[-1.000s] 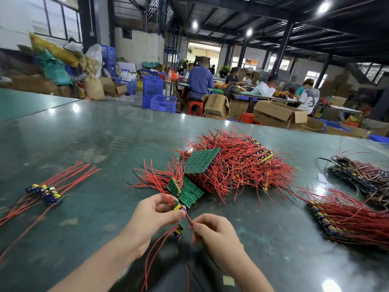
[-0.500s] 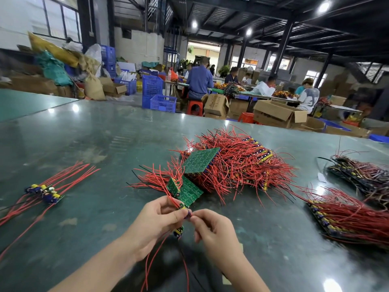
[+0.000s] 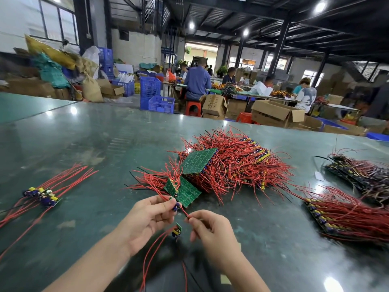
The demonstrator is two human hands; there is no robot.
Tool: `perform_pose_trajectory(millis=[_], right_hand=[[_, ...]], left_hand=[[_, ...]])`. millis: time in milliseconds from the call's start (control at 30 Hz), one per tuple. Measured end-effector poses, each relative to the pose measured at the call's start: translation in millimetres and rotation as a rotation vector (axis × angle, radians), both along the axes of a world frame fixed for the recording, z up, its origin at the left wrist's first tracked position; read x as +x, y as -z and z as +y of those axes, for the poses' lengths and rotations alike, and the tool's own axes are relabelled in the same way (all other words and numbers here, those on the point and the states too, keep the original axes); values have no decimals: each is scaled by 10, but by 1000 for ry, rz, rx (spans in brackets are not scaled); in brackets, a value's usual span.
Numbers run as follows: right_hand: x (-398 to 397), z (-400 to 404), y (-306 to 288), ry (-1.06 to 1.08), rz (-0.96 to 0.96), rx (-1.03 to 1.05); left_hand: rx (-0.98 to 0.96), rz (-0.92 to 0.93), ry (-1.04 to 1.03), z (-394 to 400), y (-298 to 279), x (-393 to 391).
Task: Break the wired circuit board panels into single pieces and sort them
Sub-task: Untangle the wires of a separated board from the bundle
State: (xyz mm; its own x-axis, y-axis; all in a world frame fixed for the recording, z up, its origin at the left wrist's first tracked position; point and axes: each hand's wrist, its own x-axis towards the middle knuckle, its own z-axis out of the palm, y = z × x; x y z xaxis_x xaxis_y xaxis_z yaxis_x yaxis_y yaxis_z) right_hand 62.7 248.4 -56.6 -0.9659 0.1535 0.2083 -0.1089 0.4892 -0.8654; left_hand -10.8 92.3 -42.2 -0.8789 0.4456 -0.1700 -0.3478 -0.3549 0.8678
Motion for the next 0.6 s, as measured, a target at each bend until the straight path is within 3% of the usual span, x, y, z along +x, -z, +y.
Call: perform_pose_trajectory(millis=[600], right_hand=[[13,45,-46,-9,-57,160]], left_hand=[[29,-69,-95,-141,-21,-179]])
